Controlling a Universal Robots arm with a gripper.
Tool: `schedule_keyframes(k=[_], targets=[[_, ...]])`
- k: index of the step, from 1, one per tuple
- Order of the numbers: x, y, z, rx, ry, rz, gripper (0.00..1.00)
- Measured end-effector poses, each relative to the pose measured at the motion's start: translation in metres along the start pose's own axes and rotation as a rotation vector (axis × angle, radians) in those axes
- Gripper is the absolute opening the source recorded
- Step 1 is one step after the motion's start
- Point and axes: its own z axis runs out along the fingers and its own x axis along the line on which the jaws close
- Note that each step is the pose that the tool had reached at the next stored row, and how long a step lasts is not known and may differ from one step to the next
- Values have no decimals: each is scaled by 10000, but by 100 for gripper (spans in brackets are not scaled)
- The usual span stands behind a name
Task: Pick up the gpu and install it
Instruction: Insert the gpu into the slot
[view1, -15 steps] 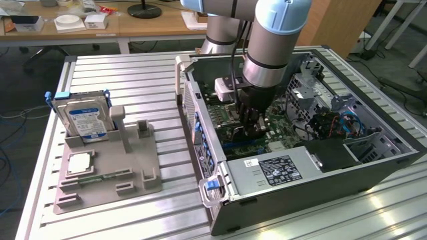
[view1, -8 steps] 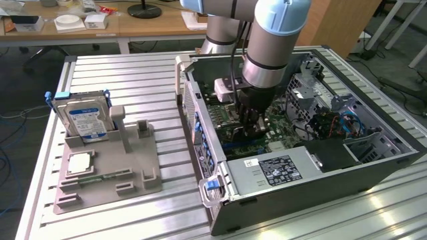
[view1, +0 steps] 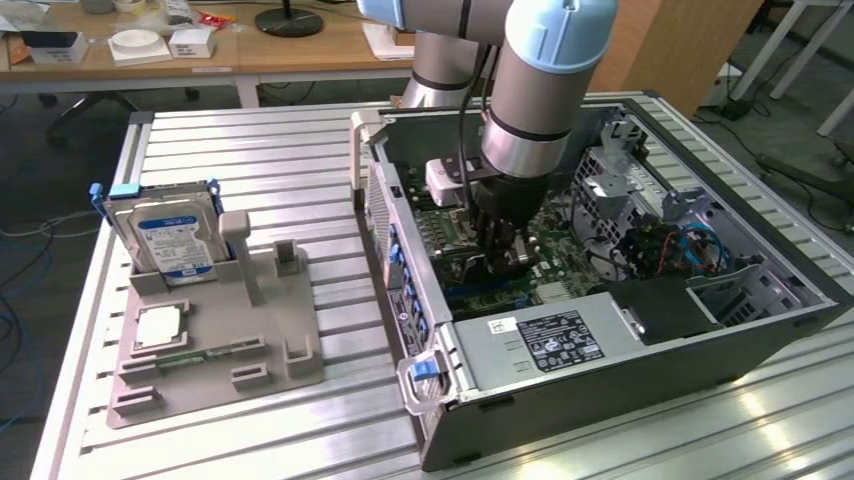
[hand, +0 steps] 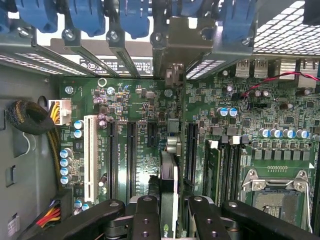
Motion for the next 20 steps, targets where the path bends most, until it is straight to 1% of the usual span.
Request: schedule_keyframes(k=[20], targets=[[0,-10,10,-5,-3,2,27]])
